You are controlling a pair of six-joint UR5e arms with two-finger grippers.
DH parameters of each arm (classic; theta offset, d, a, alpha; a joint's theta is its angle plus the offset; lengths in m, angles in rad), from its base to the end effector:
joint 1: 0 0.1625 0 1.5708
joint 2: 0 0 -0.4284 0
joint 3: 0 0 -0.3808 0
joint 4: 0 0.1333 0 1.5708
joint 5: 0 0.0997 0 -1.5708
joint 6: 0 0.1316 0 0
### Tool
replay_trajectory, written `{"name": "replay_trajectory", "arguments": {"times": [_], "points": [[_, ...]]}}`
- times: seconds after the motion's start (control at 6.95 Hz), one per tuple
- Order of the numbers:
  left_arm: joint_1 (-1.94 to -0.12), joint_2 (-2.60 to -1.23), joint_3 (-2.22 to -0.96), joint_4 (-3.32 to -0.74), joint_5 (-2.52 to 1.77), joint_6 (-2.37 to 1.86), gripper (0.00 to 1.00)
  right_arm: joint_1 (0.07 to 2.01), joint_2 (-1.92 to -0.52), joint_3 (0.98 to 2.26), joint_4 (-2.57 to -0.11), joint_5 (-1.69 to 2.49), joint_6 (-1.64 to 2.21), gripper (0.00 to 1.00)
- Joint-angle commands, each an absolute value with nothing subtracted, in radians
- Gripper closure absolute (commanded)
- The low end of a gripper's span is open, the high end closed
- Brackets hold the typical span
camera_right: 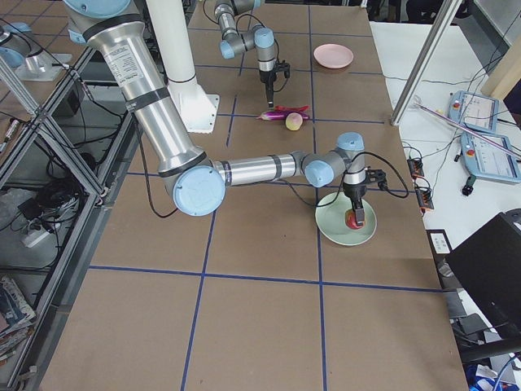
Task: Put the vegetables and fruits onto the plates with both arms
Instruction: 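Release the pear on the green plate while the left gripper reaches the eggplant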
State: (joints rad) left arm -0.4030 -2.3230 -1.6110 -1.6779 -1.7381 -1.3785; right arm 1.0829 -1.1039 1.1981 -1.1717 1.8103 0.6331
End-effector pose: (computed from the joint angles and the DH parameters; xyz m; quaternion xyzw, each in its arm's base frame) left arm 0.6220 -0.3863 0.2068 0.0551 0.4362 -0.0582 0.8962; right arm -0.2475 -0.6841 0.5746 0.1437 -0.2270 0.0407 0.9624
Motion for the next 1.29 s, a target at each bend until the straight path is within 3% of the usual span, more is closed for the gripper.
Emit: {"name": "replay_trajectory", "arguments": {"times": [0.0, 0.29, 0.43, 0.58, 0.72, 0.86, 1.15], "points": [[-0.384, -2.385, -1.522, -1.68, -1.732, -1.397, 0.0, 1.086, -1.082, 1.204, -1.15, 1.824, 0.627, 0.0], [-0.371, -2.397, -1.484, -1.681, -1.732, -1.399, 0.09, 1.123, -1.116, 1.284, -1.16, 2.043, 0.635, 0.0], [-0.37, -2.405, -1.468, -1.681, -1.732, -1.401, 0.19, 1.124, -1.144, 1.336, -1.161, 2.086, 0.64, 0.0], [-0.37, -2.413, -1.467, -1.681, -1.732, -1.422, 0.64, 1.123, -1.164, 1.388, -1.163, 2.103, 0.681, 0.0], [-0.37, -2.414, -1.465, -1.683, -1.732, -1.436, 0.94, 1.123, -1.172, 1.423, -1.163, 2.136, 0.766, 0.0], [-0.37, -2.421, -1.48, -1.681, -1.733, -1.459, 1.0, 1.091, -1.17, 1.466, -1.163, 2.161, 0.828, 0.0], [-0.449, -2.387, -1.606, -1.671, -1.73, -1.578, 1.0, 0.933, -1.126, 1.538, -1.161, 2.151, 1.091, 0.0]]}}
